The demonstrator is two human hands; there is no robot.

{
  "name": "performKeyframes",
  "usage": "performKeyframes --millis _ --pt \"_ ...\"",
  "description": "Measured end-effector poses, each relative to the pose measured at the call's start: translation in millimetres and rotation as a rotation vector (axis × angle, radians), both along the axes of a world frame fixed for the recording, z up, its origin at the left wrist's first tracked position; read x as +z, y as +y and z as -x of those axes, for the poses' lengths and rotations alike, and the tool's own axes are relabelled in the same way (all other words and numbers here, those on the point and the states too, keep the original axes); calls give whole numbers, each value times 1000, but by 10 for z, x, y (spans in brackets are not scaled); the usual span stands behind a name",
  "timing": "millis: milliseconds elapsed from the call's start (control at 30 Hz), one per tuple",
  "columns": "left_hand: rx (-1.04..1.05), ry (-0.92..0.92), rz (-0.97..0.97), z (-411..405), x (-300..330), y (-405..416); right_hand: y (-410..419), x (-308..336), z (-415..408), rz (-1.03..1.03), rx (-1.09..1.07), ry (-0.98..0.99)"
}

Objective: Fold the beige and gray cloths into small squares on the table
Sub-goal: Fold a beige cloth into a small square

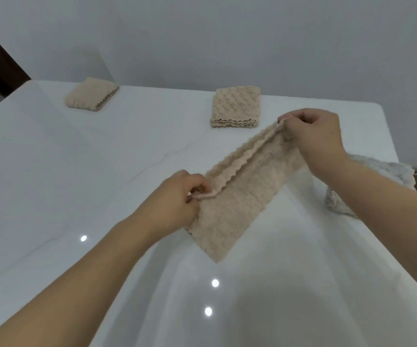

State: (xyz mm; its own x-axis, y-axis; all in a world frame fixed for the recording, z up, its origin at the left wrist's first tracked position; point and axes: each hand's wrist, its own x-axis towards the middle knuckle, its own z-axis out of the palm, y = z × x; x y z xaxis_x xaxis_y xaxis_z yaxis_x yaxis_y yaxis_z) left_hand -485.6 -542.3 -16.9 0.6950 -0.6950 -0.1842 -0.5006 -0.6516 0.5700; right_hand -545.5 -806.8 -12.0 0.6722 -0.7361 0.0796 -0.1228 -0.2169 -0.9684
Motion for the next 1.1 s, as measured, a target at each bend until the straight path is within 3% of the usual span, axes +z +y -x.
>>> performKeyframes --millis 100,200,333,433,533,667,767,833,933,1100 --pt "86 -104 -26 -12 227 15 8 177 56 -49 16 -47" --pt "204 -47 -1 11 472 22 19 357 80 -126 12 -97" --pt "221 370 145 55 781 48 35 586 73 -96 -8 -116" --pt "214 640 317 45 914 94 13 640 9 -21 -75 -13" --pt "222 785 277 -30 832 109 12 564 -127 2 -106 133" --pt "419 485 -34 -136 211 -4 171 102 -275 286 -48 350" --pt "377 -46 -281 -34 -281 -127 380 -347 -195 748 57 427" --pt "244 -295 -130 130 -522 -209 493 -583 -114 872 237 420" --pt "102 -348 -48 365 -852 -330 490 -937 16 897 526 628" --pt "72 -417 -144 480 -1065 -310 270 -1095 109 912 512 662"
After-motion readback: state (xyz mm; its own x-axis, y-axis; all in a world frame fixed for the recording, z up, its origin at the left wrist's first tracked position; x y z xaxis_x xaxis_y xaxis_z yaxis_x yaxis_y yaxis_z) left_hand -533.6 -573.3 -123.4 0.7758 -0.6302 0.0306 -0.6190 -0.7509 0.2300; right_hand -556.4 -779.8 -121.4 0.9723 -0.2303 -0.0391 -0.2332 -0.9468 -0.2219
